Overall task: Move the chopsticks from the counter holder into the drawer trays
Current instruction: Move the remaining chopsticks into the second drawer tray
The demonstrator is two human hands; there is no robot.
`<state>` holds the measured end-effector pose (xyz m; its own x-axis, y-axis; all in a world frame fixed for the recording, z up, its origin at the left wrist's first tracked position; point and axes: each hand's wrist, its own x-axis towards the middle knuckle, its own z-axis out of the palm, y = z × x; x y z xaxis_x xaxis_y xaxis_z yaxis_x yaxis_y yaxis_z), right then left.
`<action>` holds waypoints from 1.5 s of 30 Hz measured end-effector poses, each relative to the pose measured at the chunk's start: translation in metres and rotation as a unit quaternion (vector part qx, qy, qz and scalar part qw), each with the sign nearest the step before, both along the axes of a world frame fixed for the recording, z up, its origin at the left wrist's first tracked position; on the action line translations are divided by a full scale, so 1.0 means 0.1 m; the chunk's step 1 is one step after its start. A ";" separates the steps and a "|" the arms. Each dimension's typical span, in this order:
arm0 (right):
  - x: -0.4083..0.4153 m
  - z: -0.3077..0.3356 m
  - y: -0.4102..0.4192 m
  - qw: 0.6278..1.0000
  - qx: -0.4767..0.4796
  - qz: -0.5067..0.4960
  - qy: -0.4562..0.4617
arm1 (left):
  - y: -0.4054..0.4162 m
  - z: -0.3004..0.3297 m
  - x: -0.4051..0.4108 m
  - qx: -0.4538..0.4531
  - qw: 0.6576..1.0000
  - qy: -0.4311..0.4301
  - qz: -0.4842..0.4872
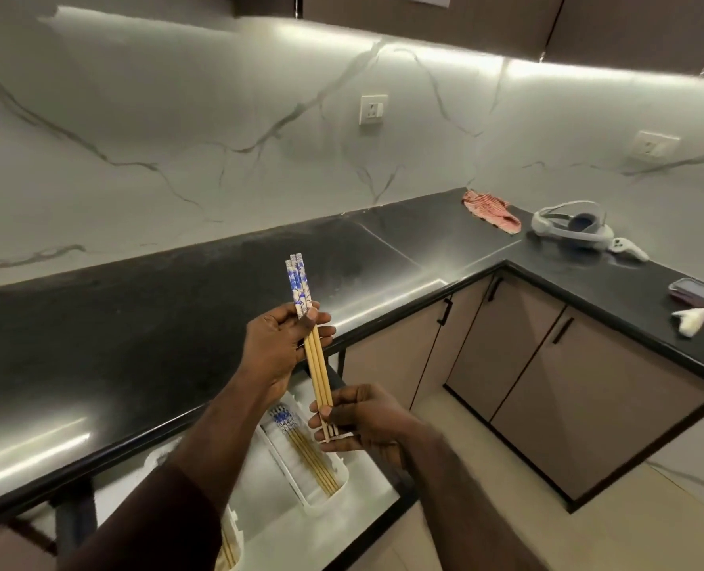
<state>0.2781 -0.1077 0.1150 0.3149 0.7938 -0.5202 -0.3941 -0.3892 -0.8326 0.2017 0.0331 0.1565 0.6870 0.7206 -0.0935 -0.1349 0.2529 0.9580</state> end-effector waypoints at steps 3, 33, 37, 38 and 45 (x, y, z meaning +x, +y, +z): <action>0.14 -0.16 0.13 1.000 -0.014 0.006 0.023 | 0.09 -0.14 0.13 -0.012 1.000 0.020 0.014; 0.84 -1.58 0.33 0.938 -0.254 0.235 -0.024 | -0.10 -2.19 0.43 -0.296 0.922 0.163 0.191; 0.81 -1.68 0.39 0.935 -0.283 0.212 -0.006 | -0.05 -2.33 0.51 -0.307 0.912 0.188 0.195; 0.80 -1.71 0.42 0.934 -0.290 0.207 -0.007 | -0.04 -2.35 0.52 -0.311 0.910 0.191 0.198; 0.74 -1.94 0.64 0.929 -0.322 0.164 -0.074 | 0.07 -2.55 0.52 -0.338 0.892 0.235 0.187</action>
<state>0.3524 -0.0437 -0.0793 0.2162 0.3983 -0.8914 -0.0664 -0.9049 -0.4204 0.2540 0.0402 -0.0989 0.1820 0.5609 -0.8076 0.0454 0.8157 0.5767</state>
